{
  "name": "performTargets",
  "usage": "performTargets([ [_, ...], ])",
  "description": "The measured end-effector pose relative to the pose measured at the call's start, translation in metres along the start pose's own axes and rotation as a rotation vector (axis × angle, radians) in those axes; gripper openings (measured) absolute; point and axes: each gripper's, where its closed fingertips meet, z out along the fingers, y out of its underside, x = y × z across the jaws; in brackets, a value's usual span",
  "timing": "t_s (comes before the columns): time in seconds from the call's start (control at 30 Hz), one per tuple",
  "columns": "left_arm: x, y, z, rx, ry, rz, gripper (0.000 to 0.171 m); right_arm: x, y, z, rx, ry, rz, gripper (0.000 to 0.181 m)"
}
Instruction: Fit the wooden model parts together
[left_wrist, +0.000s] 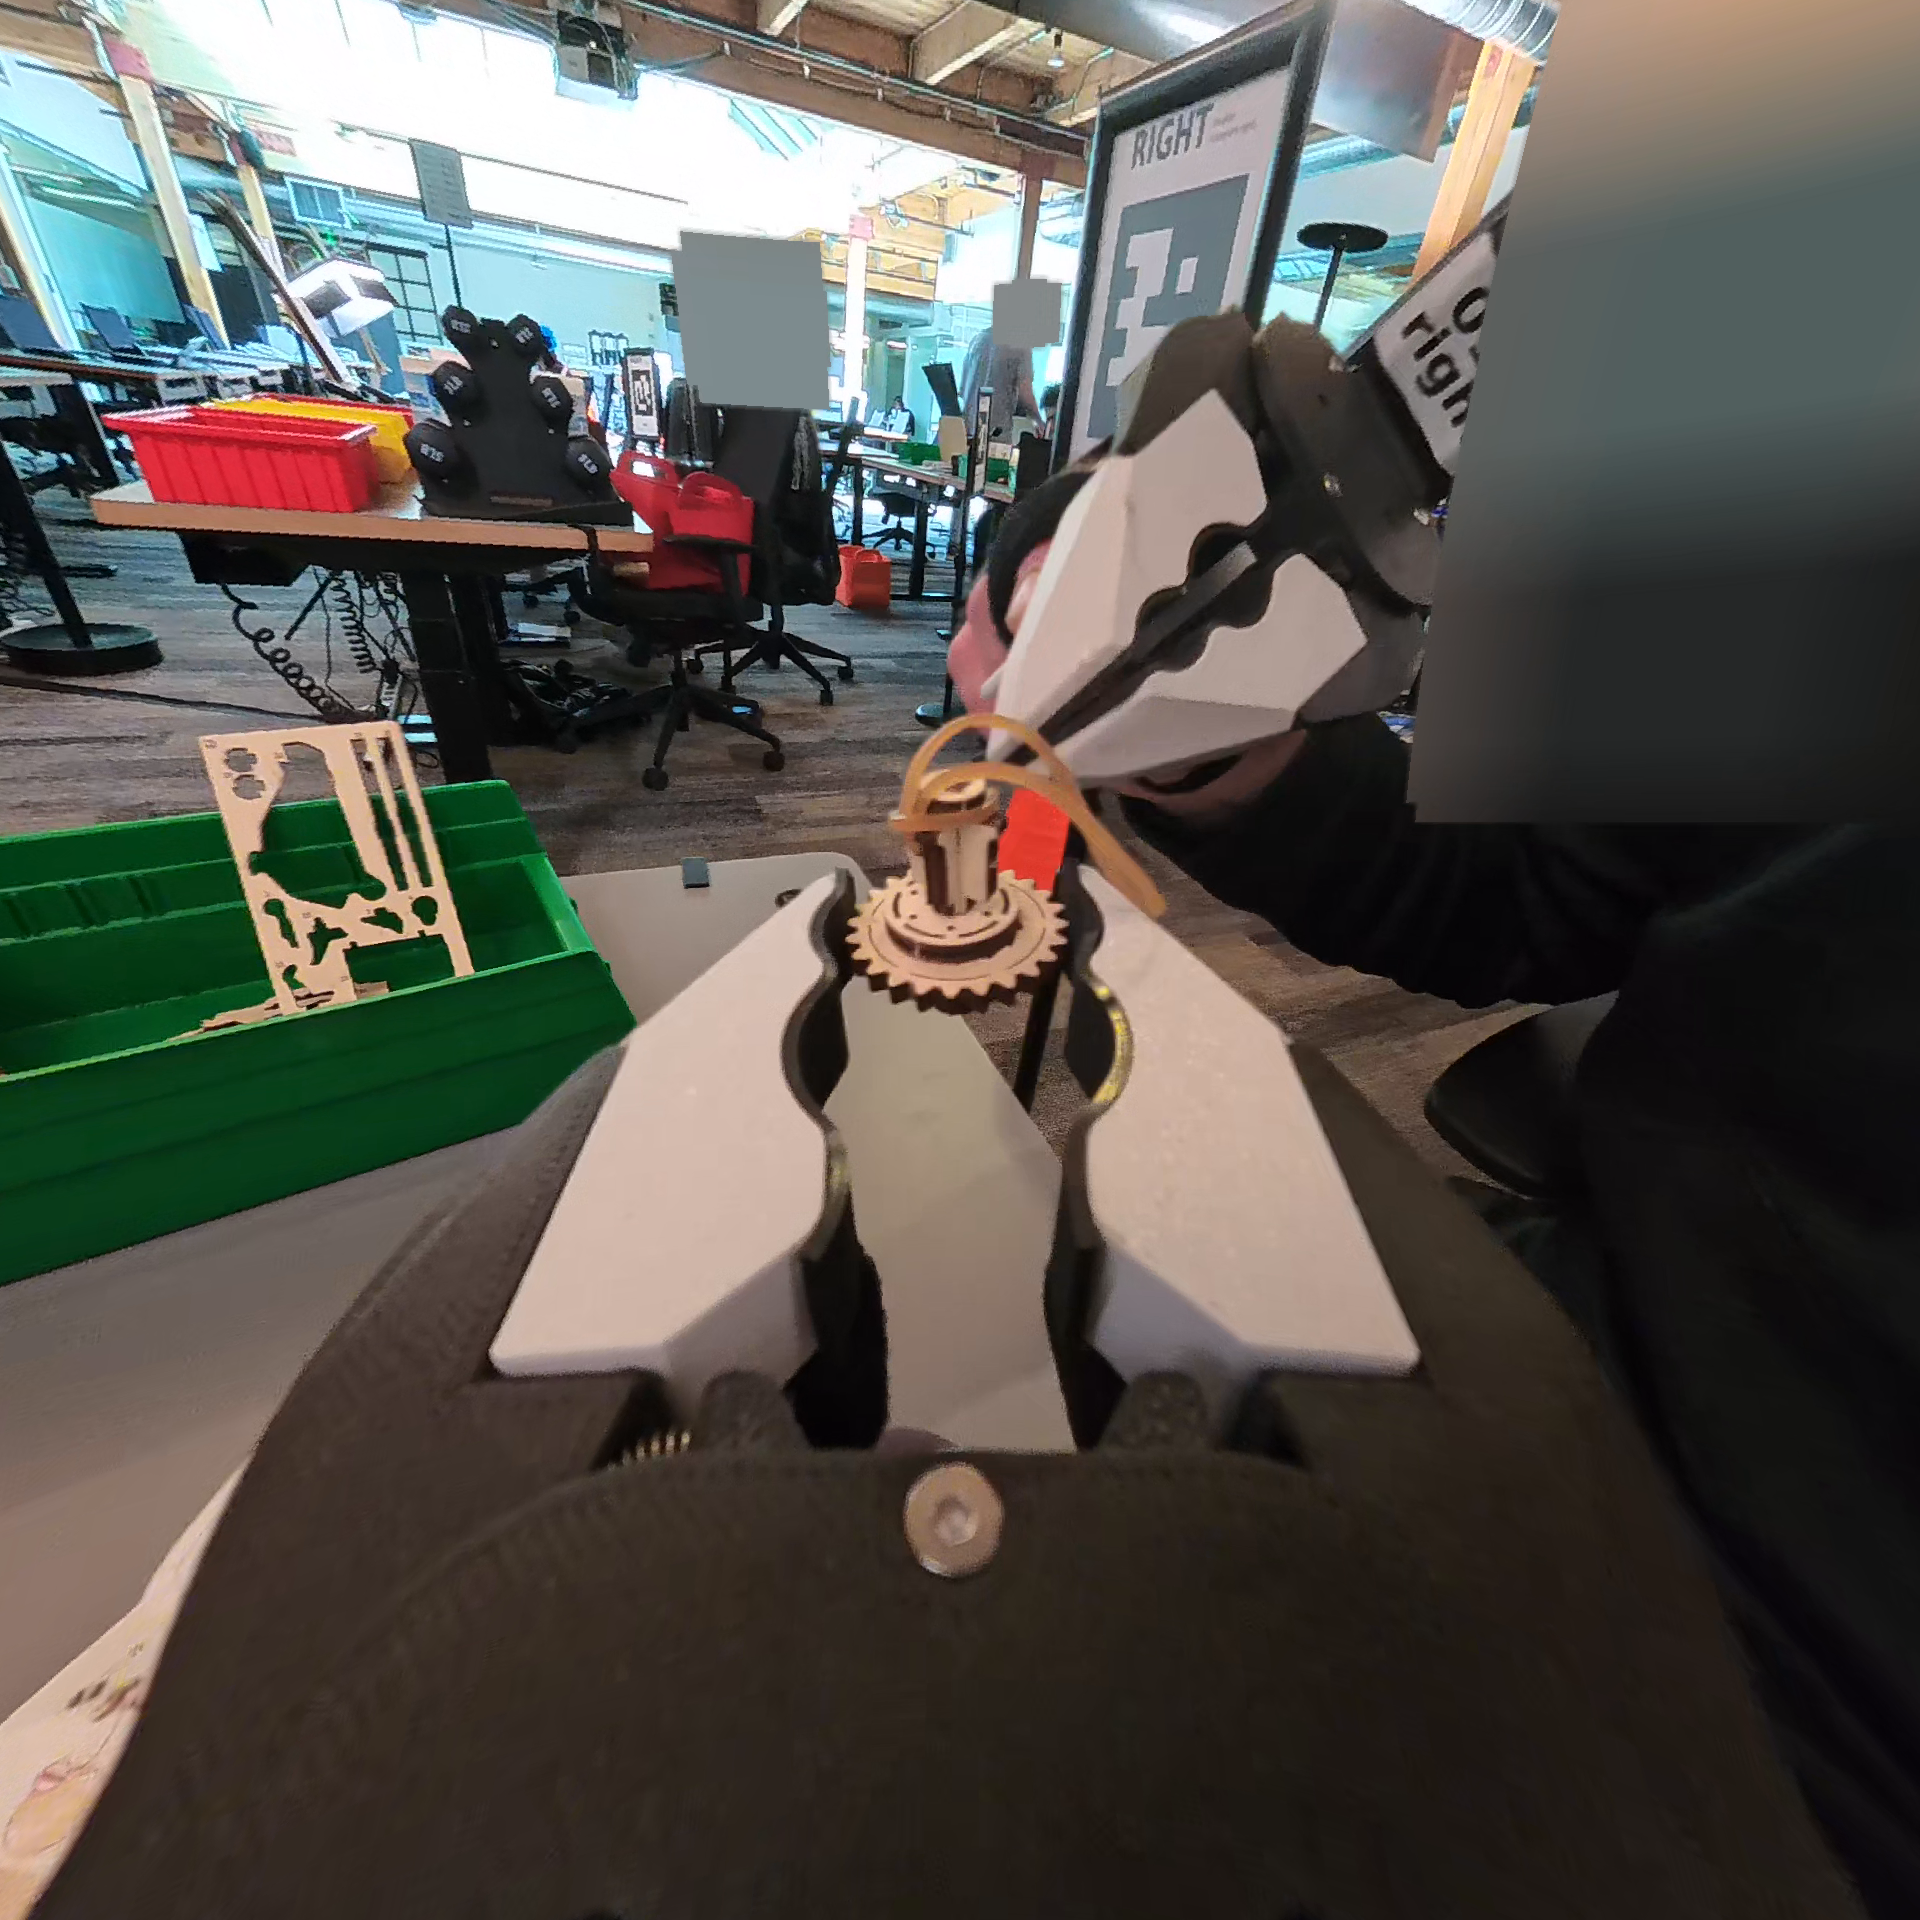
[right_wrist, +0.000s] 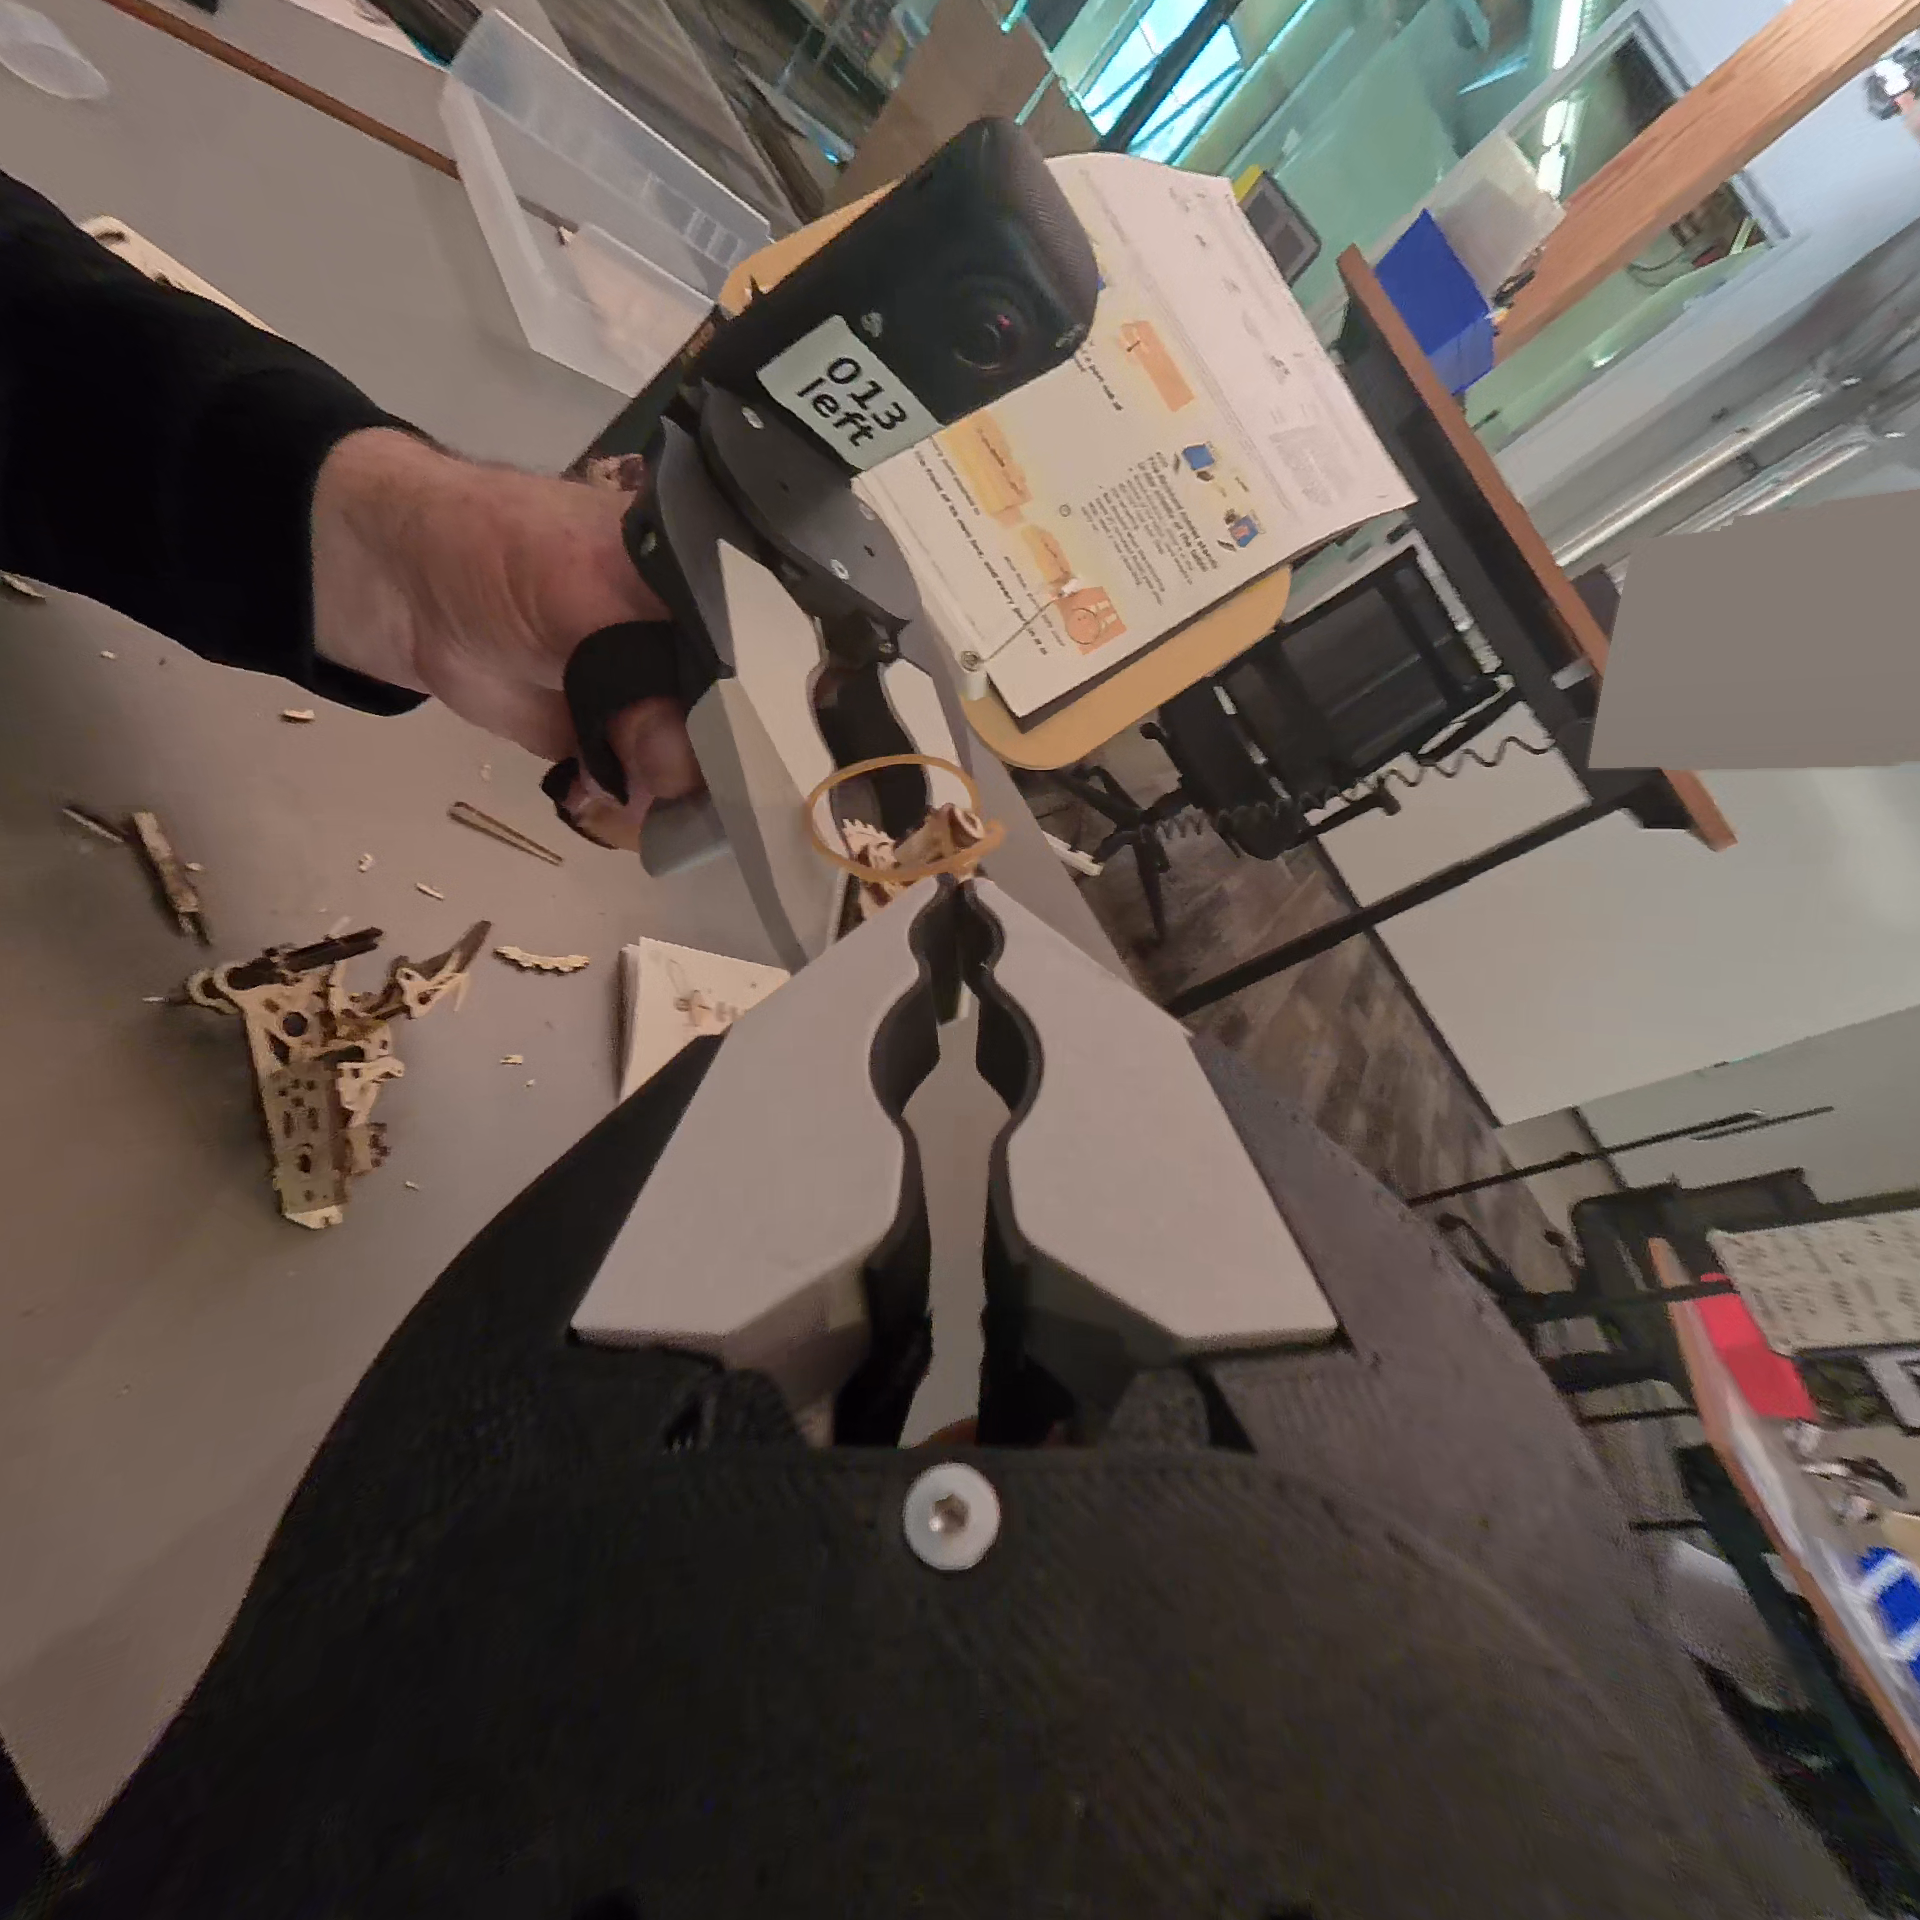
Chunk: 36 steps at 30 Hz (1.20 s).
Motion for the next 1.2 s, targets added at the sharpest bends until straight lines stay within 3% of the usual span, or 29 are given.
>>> performTargets([
  [0.13,0.004,0.000,0.002,0.004,0.029,-0.027,0.037,-0.003,0.000,0.007,0.001,0.023,-0.033,0.006],
  [0.37,0.008,0.004,0.004,-0.018,0.045,-0.031,0.037,-0.004,0.002,0.011,-0.019,0.044,-0.075,0.000],
  [0.67,0.019,0.015,0.005,-0.094,0.143,-0.039,0.037,-0.013,0.001,0.008,0.001,-0.050,-0.051,0.007],
  [1.2,0.037,0.039,0.008,-0.278,0.198,0.024,0.037,-0.046,0.005,0.009,-0.088,-0.326,-0.150,0.000],
])
